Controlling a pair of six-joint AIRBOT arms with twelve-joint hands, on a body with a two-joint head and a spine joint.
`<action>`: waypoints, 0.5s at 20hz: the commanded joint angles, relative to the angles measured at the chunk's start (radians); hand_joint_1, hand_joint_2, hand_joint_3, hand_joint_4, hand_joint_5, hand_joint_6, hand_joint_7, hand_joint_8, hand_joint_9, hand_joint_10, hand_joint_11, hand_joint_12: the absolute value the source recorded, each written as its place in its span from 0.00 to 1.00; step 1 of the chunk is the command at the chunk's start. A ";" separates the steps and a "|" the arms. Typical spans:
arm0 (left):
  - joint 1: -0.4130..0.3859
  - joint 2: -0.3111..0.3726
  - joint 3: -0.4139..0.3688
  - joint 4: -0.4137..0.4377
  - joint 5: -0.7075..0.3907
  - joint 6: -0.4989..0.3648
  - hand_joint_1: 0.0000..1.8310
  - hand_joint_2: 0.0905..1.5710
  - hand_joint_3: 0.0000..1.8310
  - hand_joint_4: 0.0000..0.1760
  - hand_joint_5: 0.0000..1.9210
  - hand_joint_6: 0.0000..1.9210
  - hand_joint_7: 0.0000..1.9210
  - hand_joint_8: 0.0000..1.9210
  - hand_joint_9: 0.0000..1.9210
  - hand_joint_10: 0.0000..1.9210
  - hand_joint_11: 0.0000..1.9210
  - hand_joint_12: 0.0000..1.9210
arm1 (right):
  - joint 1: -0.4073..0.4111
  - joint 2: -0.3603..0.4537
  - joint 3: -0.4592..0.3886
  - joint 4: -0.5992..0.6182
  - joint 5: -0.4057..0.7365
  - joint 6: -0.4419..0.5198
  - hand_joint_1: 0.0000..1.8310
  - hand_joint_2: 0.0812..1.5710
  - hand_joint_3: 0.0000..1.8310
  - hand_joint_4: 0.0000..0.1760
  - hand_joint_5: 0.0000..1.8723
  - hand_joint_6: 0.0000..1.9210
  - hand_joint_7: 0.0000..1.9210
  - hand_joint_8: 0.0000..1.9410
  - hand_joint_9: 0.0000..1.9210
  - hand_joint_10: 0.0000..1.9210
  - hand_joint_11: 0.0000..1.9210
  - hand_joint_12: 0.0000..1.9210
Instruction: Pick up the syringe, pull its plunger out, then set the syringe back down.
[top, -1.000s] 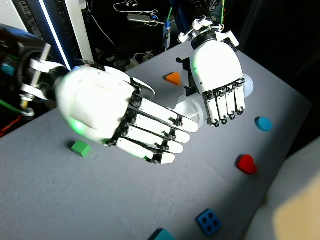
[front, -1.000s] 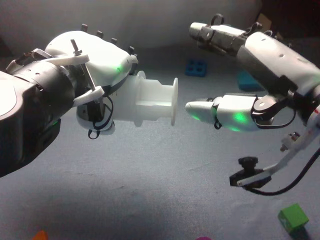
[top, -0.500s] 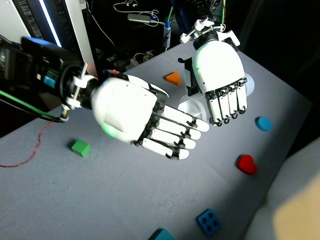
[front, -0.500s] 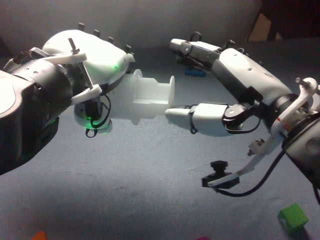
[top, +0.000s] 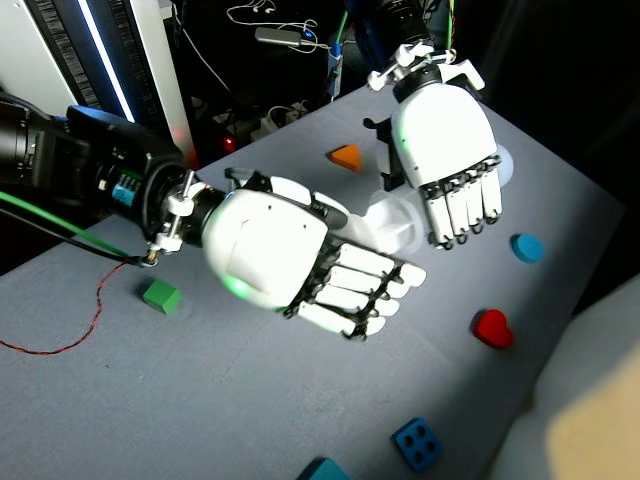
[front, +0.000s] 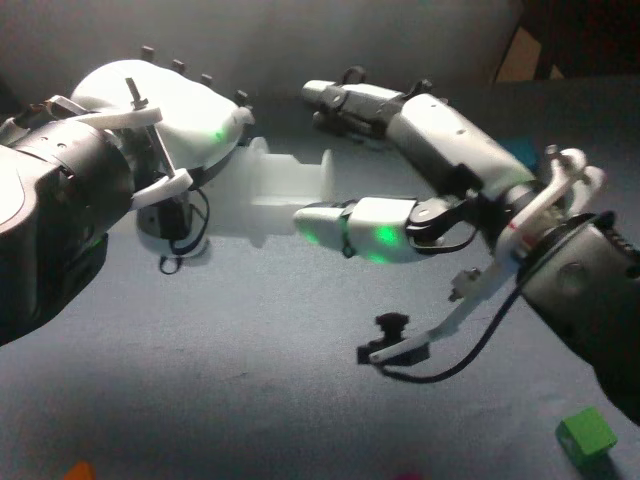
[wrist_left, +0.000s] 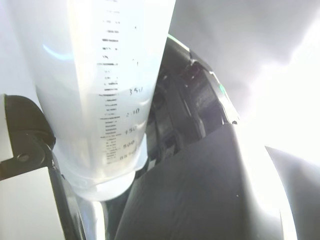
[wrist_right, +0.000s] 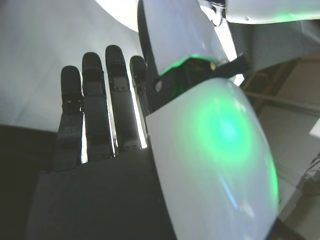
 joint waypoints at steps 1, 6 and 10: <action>-0.017 -0.002 0.001 0.082 0.020 0.011 0.72 0.79 0.00 0.00 0.31 0.76 0.38 0.70 0.37 0.85 0.28 0.82 | 0.015 0.001 0.000 -0.067 0.069 0.014 0.65 0.60 0.00 0.00 0.20 0.01 0.25 0.01 0.21 0.01 0.00 0.42; -0.019 -0.002 0.001 0.082 0.020 0.011 0.71 0.79 0.00 0.00 0.31 0.75 0.38 0.69 0.37 0.85 0.28 0.80 | 0.008 0.008 -0.019 -0.067 0.041 0.028 0.66 0.60 0.00 0.00 0.20 0.00 0.26 0.00 0.22 0.01 0.00 0.43; -0.022 -0.002 0.001 0.082 0.020 0.011 0.79 0.77 0.00 0.00 0.33 0.71 0.37 0.68 0.36 0.81 0.32 0.89 | 0.000 -0.025 0.039 -0.067 0.009 0.080 0.66 0.60 0.00 0.00 0.20 0.00 0.26 0.00 0.23 0.01 0.00 0.43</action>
